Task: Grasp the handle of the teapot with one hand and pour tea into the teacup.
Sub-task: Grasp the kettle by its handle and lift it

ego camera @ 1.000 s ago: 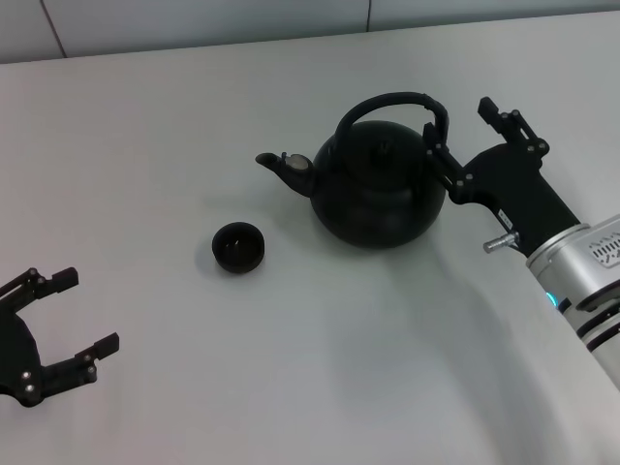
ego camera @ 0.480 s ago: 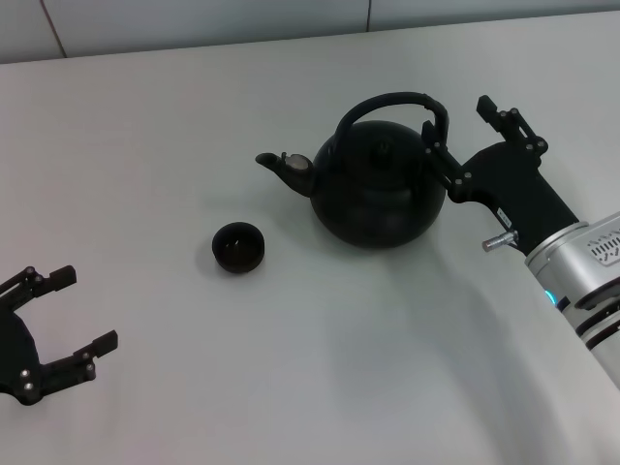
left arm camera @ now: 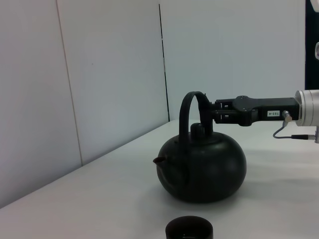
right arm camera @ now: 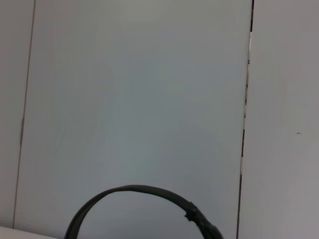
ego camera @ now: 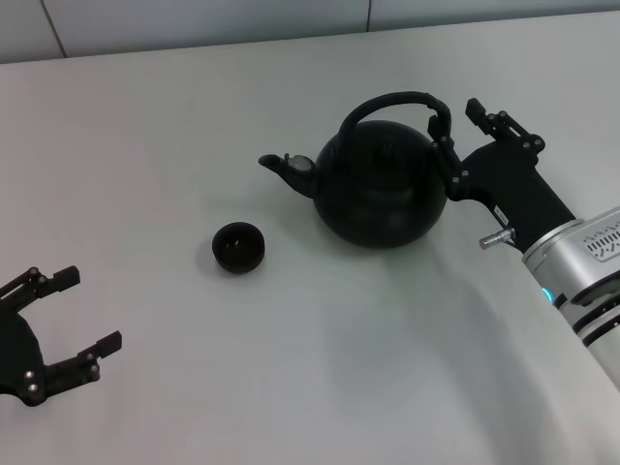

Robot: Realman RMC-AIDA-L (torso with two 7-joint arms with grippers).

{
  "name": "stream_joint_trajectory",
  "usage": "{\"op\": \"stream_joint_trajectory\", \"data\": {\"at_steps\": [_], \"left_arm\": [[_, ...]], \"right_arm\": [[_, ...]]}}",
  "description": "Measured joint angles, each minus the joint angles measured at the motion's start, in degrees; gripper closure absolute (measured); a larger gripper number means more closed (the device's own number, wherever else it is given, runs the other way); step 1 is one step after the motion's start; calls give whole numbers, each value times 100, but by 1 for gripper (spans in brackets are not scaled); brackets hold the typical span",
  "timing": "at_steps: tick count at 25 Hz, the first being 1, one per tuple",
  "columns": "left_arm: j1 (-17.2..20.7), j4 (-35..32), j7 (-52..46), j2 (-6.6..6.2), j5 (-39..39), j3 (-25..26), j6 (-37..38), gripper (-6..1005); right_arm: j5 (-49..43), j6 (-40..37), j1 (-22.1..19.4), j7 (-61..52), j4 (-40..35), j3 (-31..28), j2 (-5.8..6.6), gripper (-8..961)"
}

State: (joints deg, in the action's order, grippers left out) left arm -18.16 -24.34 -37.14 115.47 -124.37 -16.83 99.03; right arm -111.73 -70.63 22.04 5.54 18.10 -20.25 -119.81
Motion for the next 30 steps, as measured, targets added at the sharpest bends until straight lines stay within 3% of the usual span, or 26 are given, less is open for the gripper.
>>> {"op": "stream_joint_trajectory", "data": {"at_steps": [3,11,16,30], "left_arm": [[6,0,3,2,2,5,6,138],[18,0,6,1,23,5,59,138],[39,0,6,1,43,5,77,138],[61,0,15,1,46,5,93,138]], "right_arm": [[0,0,2,0,0,-4,0,479],[0,0,2,-5,31,-9,1,653],[0,-5,-3,-321,14,-73,9,821],[-12,-800,-63,-380,0,-95,59,865]]}}
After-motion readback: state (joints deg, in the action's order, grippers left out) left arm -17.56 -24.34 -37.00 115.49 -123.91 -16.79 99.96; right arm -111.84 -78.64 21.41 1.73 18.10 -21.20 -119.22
